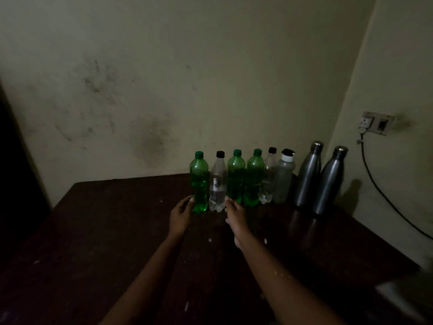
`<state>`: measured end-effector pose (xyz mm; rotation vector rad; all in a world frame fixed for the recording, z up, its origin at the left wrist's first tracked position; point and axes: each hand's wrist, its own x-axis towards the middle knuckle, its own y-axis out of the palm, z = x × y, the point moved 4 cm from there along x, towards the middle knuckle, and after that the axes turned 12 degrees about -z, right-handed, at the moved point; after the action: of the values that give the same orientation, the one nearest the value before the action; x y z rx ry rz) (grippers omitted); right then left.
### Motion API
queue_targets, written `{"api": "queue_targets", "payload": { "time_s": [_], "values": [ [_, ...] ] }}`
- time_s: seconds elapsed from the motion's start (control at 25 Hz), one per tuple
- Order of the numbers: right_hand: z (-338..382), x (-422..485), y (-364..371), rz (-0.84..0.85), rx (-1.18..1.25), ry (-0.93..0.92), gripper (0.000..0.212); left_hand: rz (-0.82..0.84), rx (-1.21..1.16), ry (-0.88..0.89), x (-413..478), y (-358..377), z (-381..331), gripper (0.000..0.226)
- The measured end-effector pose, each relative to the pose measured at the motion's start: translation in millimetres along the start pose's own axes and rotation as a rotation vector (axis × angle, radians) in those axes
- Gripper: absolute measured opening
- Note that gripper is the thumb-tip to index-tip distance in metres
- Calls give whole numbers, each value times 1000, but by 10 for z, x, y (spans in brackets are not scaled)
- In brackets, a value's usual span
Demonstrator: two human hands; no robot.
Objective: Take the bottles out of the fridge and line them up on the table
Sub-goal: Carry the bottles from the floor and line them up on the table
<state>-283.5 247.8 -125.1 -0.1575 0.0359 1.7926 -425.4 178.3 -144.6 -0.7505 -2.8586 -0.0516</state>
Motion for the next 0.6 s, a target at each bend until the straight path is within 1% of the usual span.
{"api": "queue_targets", "payload": {
  "time_s": [0.08,0.16,0.24,0.4,0.6],
  "values": [
    [-154,-450,-231,-18,35,37,49,-11,14,-11,-539,-221,-45,32],
    [-330,-934,-411,0,89,65,50,13,-13,-58,-1089,-468,-69,33],
    [-499,-1422,-536,2,120,110,51,48,-42,-152,-1616,-722,-107,36],
    [-838,-2247,-641,15,98,145,54,80,-187,-321,-2504,-1191,-224,39],
    [-1143,-3429,-692,-3,113,190,57,120,-108,-365,-3277,-2033,-159,44]
  ]
}}
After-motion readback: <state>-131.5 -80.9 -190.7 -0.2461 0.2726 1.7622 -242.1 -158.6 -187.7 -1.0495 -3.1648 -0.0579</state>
